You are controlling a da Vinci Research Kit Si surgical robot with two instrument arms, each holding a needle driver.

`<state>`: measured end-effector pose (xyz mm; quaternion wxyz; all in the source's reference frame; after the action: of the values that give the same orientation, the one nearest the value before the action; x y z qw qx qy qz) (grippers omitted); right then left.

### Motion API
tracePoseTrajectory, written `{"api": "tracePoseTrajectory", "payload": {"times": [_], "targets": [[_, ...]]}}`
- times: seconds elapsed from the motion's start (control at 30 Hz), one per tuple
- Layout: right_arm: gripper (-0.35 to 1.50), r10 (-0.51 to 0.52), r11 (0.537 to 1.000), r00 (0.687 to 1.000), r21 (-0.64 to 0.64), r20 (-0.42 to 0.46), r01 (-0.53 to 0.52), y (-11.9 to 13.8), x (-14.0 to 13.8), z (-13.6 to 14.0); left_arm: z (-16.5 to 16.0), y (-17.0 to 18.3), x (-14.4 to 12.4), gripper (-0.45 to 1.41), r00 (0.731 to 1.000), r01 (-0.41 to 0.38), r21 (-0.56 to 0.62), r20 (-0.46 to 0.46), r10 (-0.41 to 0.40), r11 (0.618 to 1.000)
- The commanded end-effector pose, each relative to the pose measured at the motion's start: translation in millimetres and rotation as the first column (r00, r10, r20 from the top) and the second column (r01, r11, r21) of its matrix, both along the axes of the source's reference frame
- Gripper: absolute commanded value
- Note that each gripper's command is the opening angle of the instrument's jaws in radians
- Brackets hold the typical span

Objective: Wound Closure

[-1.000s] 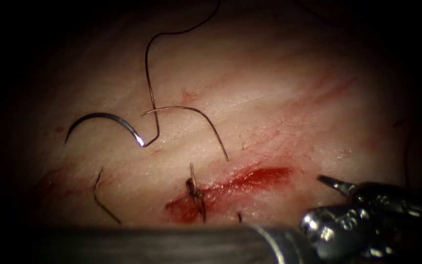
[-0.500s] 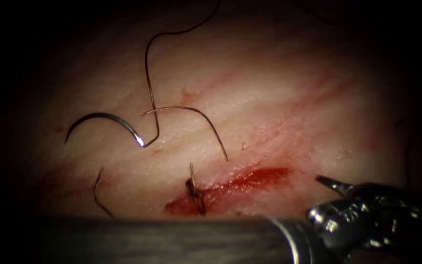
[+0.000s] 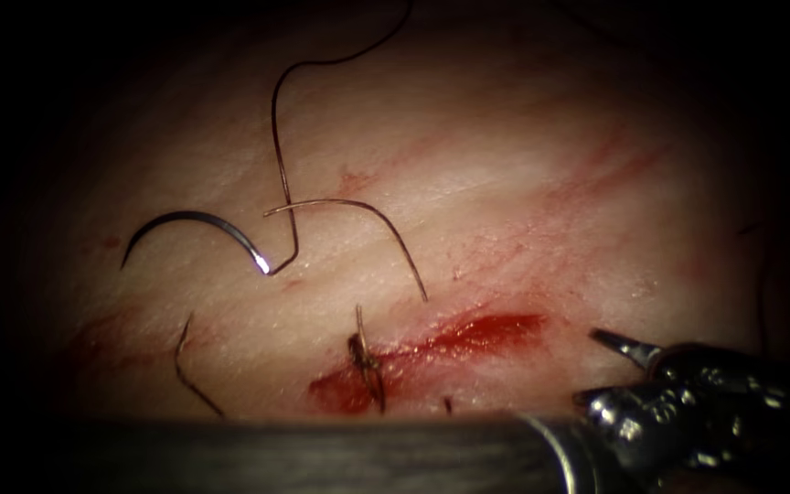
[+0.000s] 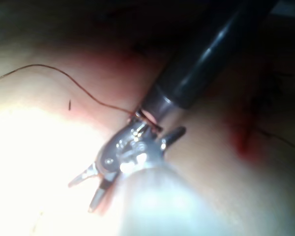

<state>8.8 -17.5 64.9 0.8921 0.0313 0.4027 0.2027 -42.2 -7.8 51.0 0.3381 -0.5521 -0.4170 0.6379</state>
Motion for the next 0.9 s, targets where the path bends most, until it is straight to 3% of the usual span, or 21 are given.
{"api": "tracePoseTrajectory", "payload": {"times": [0.03,0.23,0.4,0.5,0.63,0.83,0.9], "targets": [[1.43,-0.001,1.0,1.0,0.003,-0.004,0.001,-0.6,0.7,0.6,0.5,0.0,-0.4,-0.45,1.0,0.0,0.003,0.009,0.0,1.0],[1.45,-0.001,1.0,1.0,0.003,-0.004,0.001,-0.7,0.7,0.5,-0.1,1.8,0.7,-0.45,0.998,0.037,0.002,0.05,-0.037,0.999],[1.45,0.0,1.0,1.0,0.003,-0.003,0.0,-0.7,0.8,0.5,-1.5,5.8,4.0,-0.45,0.994,0.102,-0.026,0.038,-0.101,0.994],[1.45,0.001,1.0,1.0,0.003,-0.003,-0.001,-0.7,0.9,0.5,-3.0,9.3,9.0,-0.45,0.989,0.143,-0.064,0.037,-0.141,0.988],[1.45,0.003,1.0,1.0,0.003,-0.001,-0.003,-0.7,1.3,0.5,-3.4,11.4,14.6,-0.45,0.985,0.175,-0.096,0.024,-0.173,0.98],[1.42,-0.005,1.0,1.0,0.018,-0.016,0.006,-0.1,1.8,0.3,-2.6,12.1,18.8,-0.45,0.981,0.196,-0.1,0.01,-0.195,0.976],[1.37,-0.009,0.999,0.998,0.033,-0.067,0.011,0.9,2.8,-0.1,-2.0,12.7,20.4,-0.45,0.977,0.212,-0.096,0.012,-0.212,0.973]]}}
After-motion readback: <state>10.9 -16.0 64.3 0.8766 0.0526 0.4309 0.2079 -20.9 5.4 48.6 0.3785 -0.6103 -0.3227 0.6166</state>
